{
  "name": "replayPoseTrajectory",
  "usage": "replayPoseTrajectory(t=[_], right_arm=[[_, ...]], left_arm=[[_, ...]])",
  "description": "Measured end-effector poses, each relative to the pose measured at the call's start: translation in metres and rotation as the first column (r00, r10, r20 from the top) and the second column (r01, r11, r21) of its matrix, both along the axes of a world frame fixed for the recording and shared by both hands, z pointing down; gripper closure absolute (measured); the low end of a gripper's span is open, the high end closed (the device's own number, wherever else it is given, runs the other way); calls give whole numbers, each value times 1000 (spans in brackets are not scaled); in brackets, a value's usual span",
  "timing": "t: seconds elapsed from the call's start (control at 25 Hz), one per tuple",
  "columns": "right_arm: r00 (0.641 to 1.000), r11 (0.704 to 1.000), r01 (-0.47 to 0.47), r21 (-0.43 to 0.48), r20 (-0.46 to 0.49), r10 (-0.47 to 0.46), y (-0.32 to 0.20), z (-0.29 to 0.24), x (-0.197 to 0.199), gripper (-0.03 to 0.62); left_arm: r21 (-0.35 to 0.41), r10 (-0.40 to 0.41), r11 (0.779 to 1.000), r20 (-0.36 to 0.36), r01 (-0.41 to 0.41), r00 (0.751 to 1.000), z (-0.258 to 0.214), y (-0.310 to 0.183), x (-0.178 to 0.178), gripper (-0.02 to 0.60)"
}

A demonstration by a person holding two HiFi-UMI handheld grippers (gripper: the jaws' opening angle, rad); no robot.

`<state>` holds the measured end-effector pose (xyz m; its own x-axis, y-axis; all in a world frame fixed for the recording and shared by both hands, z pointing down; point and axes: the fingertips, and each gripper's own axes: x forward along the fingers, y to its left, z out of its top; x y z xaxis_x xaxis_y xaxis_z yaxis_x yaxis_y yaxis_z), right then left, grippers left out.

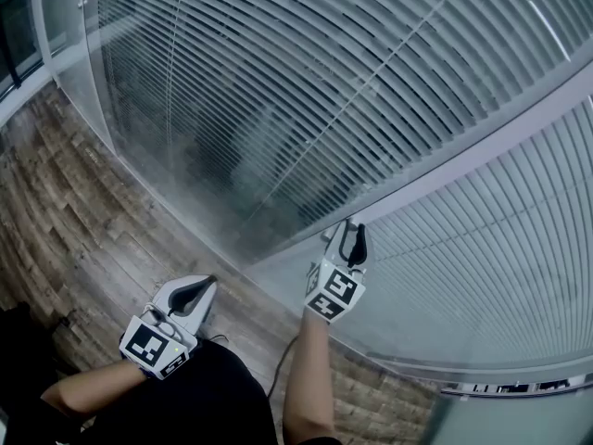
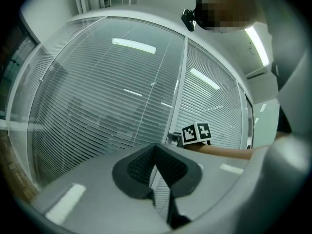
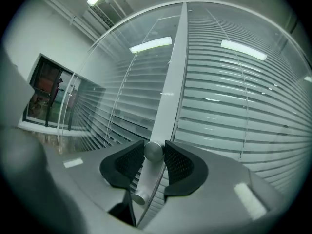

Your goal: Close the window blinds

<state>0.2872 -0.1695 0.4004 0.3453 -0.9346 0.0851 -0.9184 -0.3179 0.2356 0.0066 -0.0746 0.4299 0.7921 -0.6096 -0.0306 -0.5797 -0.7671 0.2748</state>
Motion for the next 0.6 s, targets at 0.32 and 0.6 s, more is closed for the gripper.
replayPoseTrajectory(t=[0.32, 0.6], right_arm=[[974, 995, -16, 95, 226, -6, 1, -1, 4, 461], [936, 990, -9, 141, 350, -41, 3, -1, 11, 461]], left_arm=[[-8, 2, 1000, -6, -2, 1000, 0, 0, 0, 580], [-16, 5, 1000, -13, -6, 1000, 0, 3, 3, 580]])
